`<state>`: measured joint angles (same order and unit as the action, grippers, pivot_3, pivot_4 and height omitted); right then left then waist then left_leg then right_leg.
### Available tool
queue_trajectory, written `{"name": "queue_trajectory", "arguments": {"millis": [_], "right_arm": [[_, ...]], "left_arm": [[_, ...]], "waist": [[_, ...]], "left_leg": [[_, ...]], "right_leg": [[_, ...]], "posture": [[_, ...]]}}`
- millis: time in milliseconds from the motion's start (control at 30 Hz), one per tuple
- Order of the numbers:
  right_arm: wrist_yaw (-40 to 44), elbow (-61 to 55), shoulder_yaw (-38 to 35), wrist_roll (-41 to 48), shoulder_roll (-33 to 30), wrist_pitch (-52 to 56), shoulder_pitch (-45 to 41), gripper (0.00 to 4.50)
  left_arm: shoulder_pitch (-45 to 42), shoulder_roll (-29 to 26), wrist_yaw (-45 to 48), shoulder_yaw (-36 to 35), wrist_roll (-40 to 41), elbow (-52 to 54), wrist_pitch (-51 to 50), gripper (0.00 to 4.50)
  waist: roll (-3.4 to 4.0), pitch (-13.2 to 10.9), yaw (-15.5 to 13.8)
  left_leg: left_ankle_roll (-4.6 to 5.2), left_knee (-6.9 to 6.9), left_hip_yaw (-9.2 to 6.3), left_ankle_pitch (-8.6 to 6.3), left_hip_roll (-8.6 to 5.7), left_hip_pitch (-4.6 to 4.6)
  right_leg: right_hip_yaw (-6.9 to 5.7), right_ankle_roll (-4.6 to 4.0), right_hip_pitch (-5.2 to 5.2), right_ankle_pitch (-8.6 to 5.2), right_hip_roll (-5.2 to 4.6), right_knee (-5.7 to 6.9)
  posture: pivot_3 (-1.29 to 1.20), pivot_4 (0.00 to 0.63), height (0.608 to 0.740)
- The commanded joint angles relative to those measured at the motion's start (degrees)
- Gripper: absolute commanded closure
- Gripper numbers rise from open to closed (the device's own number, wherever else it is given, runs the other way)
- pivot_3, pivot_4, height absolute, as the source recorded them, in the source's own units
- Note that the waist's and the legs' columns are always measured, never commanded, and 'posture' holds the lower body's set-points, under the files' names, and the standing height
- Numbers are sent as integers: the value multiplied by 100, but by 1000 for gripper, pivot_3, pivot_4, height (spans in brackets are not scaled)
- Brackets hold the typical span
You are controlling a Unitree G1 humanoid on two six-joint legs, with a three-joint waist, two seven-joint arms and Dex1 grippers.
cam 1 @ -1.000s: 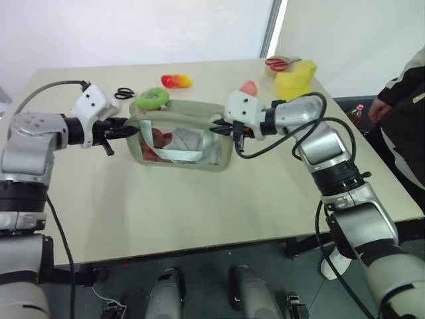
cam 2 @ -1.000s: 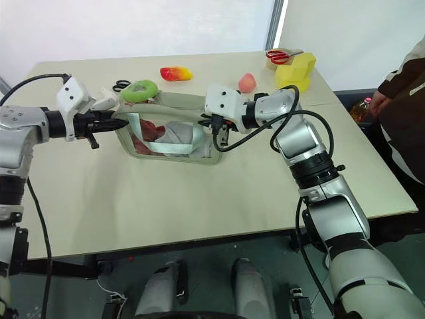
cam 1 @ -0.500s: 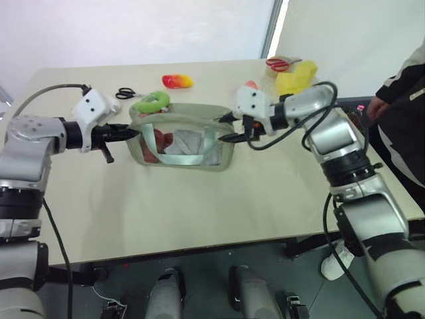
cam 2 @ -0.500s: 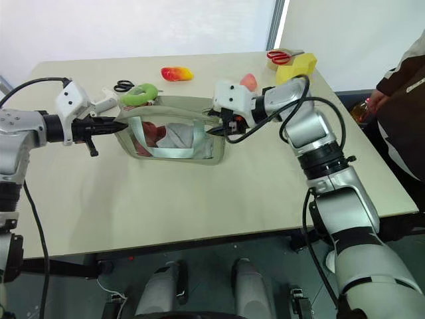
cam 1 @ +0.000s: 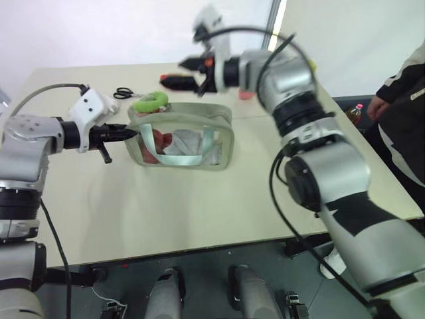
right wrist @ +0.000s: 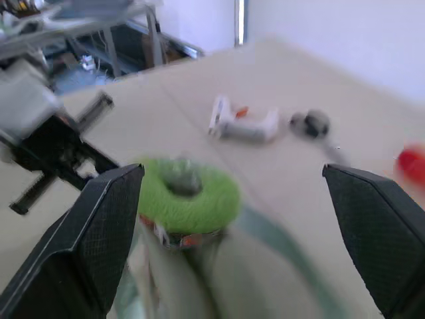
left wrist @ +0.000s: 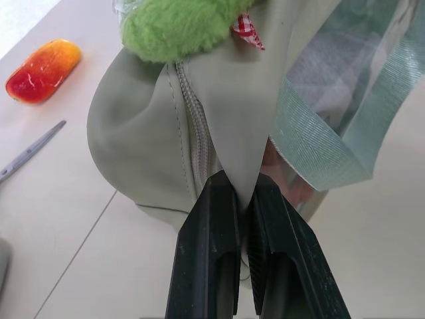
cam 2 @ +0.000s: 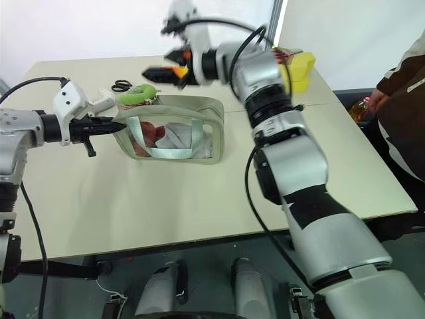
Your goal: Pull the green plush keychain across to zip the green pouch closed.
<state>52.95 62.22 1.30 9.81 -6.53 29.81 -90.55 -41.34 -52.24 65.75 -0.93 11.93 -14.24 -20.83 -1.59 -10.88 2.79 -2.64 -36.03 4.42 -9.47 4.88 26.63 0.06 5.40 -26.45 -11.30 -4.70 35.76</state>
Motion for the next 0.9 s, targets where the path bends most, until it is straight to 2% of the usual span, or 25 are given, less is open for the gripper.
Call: {"name": "queue_trajectory", "arguments": {"millis": [33, 200, 500, 600, 700, 733, 833, 900], "right_arm": [[-166, 184, -210, 68, 122, -20, -311, 22], [-492, 476, -154, -107, 320, -257, -280, 22], [-242, 456, -134, -171, 463, -267, -236, 22], [-137, 431, -140, -163, 468, -378, -211, 798], [-15, 377, -128, -161, 472, -495, -189, 2267], [20, 366, -123, -163, 477, -526, -184, 2922], [92, 333, -116, -169, 489, -658, -154, 4480], [117, 324, -121, -171, 479, -700, -145, 4480]], "left_arm": [[24, -110, 13, -37, -30, 112, -46, 4500], [193, -106, -28, -90, 4, 291, -105, 4500], [277, -140, -64, -129, -1, 392, -153, 4500], [263, -131, -64, -117, -3, 389, -153, 4500], [255, -129, -56, -107, -2, 396, -154, 4500], [245, -126, -54, -102, -4, 388, -150, 4500], [206, -104, -53, -78, -11, 368, -146, 4500], [198, -99, -49, -71, -13, 362, -140, 4500]], "waist": [[0, 0, -19], [0, 0, -17], [0, 0, -11], [0, 0, -11], [0, 0, -11], [0, 0, -11], [0, 0, -11], [0, 0, -11]], "left_leg": [[0, 1, 0, 0, 0, 1], [0, 15, -2, 0, 1, -10], [0, 8, -3, 0, 1, -14], [0, 8, -4, 0, 2, -14], [0, 9, -4, 0, 1, -14], [0, 9, -4, 0, 1, -14], [0, 8, -4, 0, 1, -14], [0, 9, -4, 0, 1, -14]], "right_leg": [[0, 1, 0, 0, 0, -2], [-1, 4, -2, -2, 5, 8], [0, 3, 0, -2, 4, 18], [0, 3, -1, -2, 5, 18], [0, 3, -1, -2, 5, 18], [-1, 3, -1, -2, 5, 18], [-1, 3, -1, -2, 5, 19], [0, 3, -1, -2, 5, 19]], "posture": [[0, 150, 740], [0, 150, 740], [0, 150, 740], [0, 150, 740], [0, 150, 740], [0, 150, 740], [0, 150, 740], [0, 150, 740]]}}
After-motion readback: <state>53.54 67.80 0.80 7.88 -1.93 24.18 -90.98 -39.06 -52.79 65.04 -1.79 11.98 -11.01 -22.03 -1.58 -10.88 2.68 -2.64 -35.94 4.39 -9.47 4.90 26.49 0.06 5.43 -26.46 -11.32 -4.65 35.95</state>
